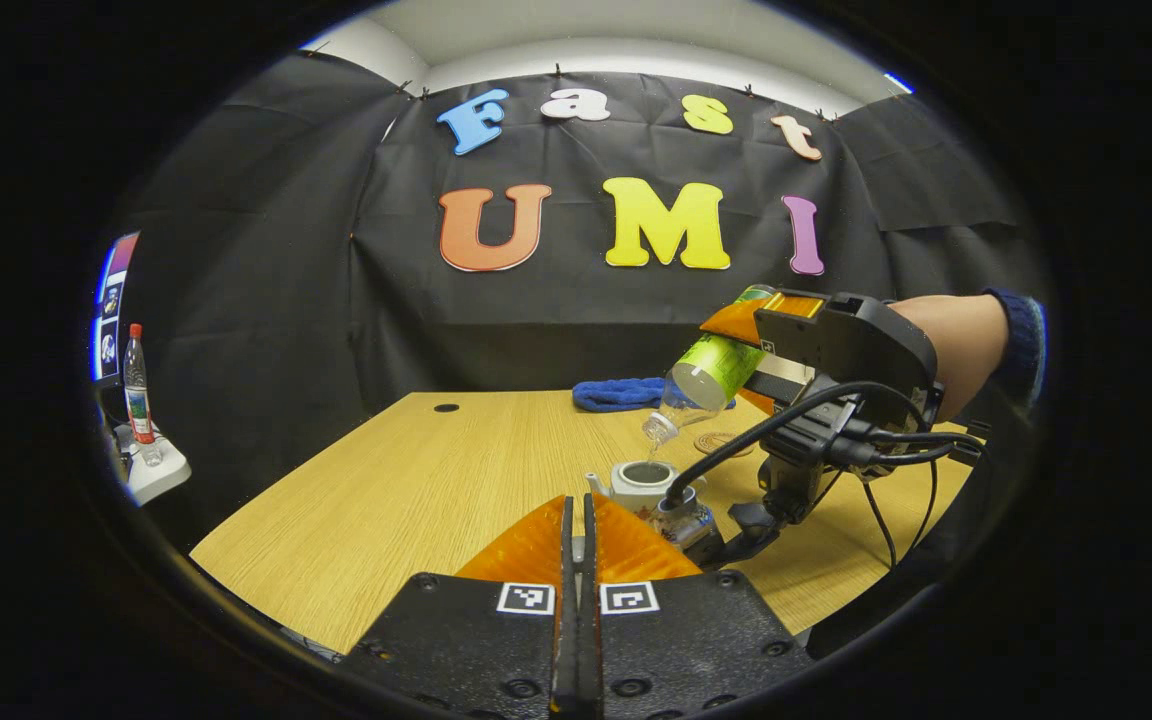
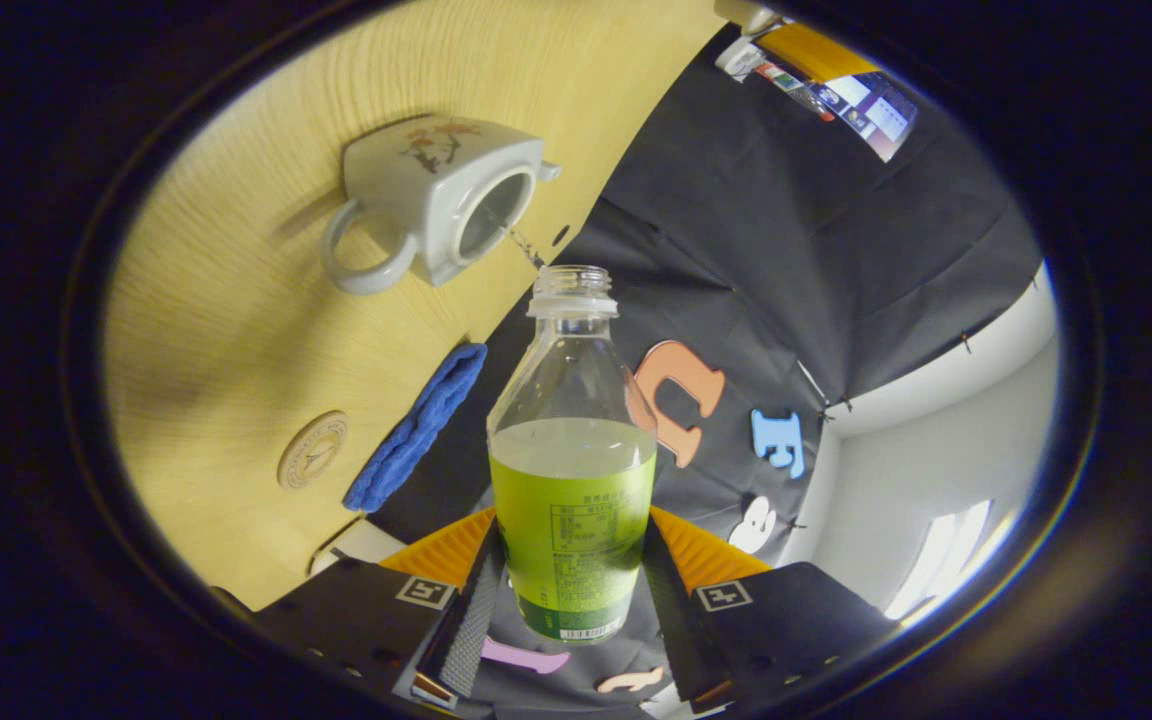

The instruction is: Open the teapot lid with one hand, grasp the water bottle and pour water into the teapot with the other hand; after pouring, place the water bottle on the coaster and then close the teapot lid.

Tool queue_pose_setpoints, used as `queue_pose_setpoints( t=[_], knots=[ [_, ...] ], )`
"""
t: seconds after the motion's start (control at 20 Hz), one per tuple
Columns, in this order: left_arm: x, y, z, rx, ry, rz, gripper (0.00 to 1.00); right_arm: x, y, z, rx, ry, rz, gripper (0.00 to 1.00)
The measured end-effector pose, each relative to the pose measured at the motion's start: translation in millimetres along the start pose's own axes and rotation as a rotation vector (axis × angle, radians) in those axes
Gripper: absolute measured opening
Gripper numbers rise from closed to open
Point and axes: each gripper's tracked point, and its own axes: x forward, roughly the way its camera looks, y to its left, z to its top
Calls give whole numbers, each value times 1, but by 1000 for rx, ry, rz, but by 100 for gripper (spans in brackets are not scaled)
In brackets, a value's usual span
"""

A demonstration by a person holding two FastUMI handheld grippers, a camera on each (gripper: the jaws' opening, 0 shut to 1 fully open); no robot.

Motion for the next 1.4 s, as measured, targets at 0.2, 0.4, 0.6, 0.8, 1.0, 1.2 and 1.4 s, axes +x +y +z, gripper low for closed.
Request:
queue_pose_setpoints(
  t=[0.2, 0.4, 0.6, 0.8, 1.0, 1.2, 1.4],
  knots=[
    [-1, 1, -1, -2, 2, 1, 3, 8, -13, -1, -22, -6, -29, 73],
    [-1, 2, -1, -2, 1, 6, 3, 9, -17, 2, -48, -12, -42, 73],
    [-1, 1, -2, -5, 7, 5, 3, 10, -17, 2, -60, -18, -47, 73],
    [-1, 2, -1, -4, 4, 6, 3, 10, -14, 4, -65, -22, -58, 73],
    [-1, 3, -3, -5, 10, 10, 3, 11, -11, 6, -75, -30, -67, 72],
    [0, 4, -3, 1, 11, 13, 3, 12, -6, 5, 16, -24, -49, 72],
    [3, 5, -3, -2, 24, 25, 3, 12, 22, 1, 242, 1, 65, 72]
  ],
)
